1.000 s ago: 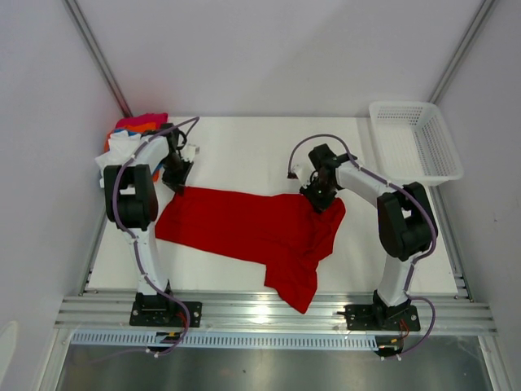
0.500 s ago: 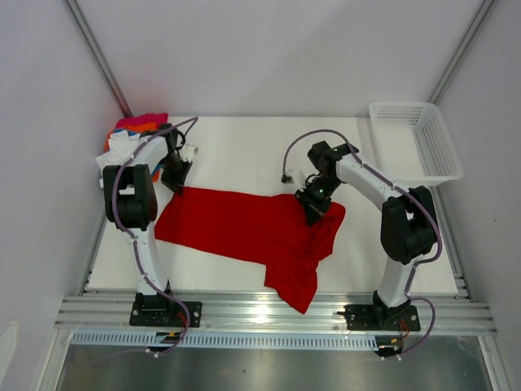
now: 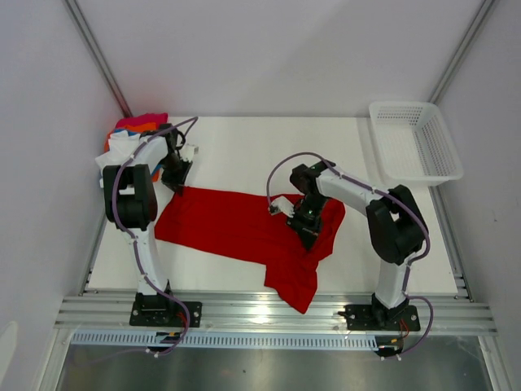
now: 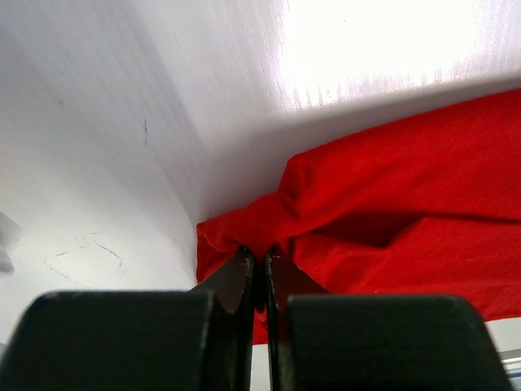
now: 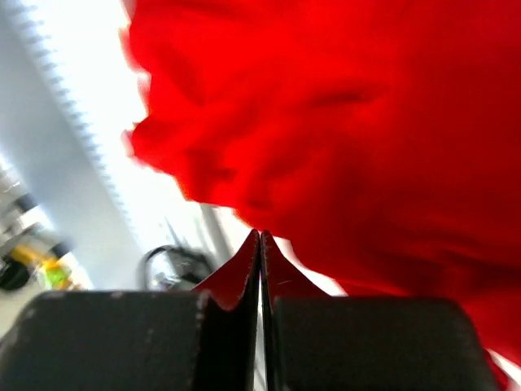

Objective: Fold and stack the t-shirts
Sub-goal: Fold the tshirt

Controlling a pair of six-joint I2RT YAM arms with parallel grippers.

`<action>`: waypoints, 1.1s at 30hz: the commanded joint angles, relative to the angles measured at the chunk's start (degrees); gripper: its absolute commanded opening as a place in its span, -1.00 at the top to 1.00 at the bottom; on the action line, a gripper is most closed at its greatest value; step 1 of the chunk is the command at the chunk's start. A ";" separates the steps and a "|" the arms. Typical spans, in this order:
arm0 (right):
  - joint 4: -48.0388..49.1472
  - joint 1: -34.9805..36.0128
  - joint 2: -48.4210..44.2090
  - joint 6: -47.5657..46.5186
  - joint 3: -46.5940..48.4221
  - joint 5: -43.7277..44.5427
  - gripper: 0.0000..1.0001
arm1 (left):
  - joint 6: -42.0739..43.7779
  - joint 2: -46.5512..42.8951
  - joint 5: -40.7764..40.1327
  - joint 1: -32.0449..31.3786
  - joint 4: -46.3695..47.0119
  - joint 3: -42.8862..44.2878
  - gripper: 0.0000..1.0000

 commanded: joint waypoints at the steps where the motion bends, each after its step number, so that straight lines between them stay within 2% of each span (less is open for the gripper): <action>1: 13.96 -1.84 -6.57 8.21 -1.43 13.40 0.96 | -0.84 -1.89 3.03 0.59 1.28 -0.68 0.89; 3: 19.72 -2.72 -8.96 10.86 -1.52 16.23 0.50 | -1.45 -3.82 3.84 0.42 3.74 -3.05 0.89; 4: 24.01 -3.42 -10.54 12.70 -1.43 18.07 0.18 | -1.63 -4.61 4.97 0.50 4.79 -4.89 0.89; 5: 26.14 -3.60 -10.99 13.68 -1.52 19.40 -0.30 | -2.33 -6.19 5.24 0.42 6.80 -5.78 0.90; 7: 30.36 -3.69 -10.82 16.22 -1.34 23.00 -0.56 | -3.21 -7.95 6.12 0.33 8.92 -9.21 0.91; 8: 31.43 -3.87 -9.60 17.37 -0.56 26.49 -0.62 | -4.17 -9.96 6.82 0.24 11.37 -10.09 0.91; 10: 32.05 -4.66 -8.01 20.26 0.67 27.15 -0.73 | -5.23 -11.99 7.35 0.33 13.58 -13.07 0.91; 13: 31.70 -5.98 -4.41 21.51 2.09 25.21 -0.75 | -6.11 -15.34 7.80 0.42 17.53 -15.71 0.91; 19: 33.81 -5.45 1.22 20.81 -0.20 31.89 -0.76 | -7.96 -17.89 5.77 1.03 23.86 -18.35 0.90; 21: 33.64 -5.10 2.71 20.02 -0.81 32.41 -0.76 | -8.83 -18.42 6.82 1.82 25.36 -19.23 0.66; 22: 33.55 -4.93 3.07 19.75 -0.99 32.85 -0.75 | -9.01 -18.94 8.13 2.17 26.85 -20.19 0.50; 23: 33.81 -4.84 3.42 19.58 -1.16 33.55 -0.75 | -9.45 -19.21 9.02 2.96 27.64 -21.42 0.08; 24: 34.42 -4.40 4.03 19.14 -1.51 36.26 -0.74 | -9.63 -19.47 9.98 3.31 28.43 -21.87 -0.08; 25: 34.25 -4.31 4.30 18.87 -1.61 36.89 -0.69 | -9.89 -19.65 10.08 3.84 30.10 -22.92 -0.37; 27: 33.02 -4.13 4.74 18.52 -1.26 36.47 -0.46 | -9.98 -19.13 10.08 4.81 30.73 -23.02 -0.44; 28: 32.32 -4.13 5.09 18.43 -0.47 34.72 0.08 | -9.98 -18.51 10.43 4.99 30.38 -22.67 -0.44; 31: 29.42 -4.31 5.53 18.61 1.37 29.28 1.00 | -10.15 -16.49 11.75 5.52 29.67 -22.58 -0.44; 33: 26.79 -4.48 5.79 18.26 2.34 25.67 1.00 | -10.15 -15.70 12.27 5.60 29.59 -22.14 -0.43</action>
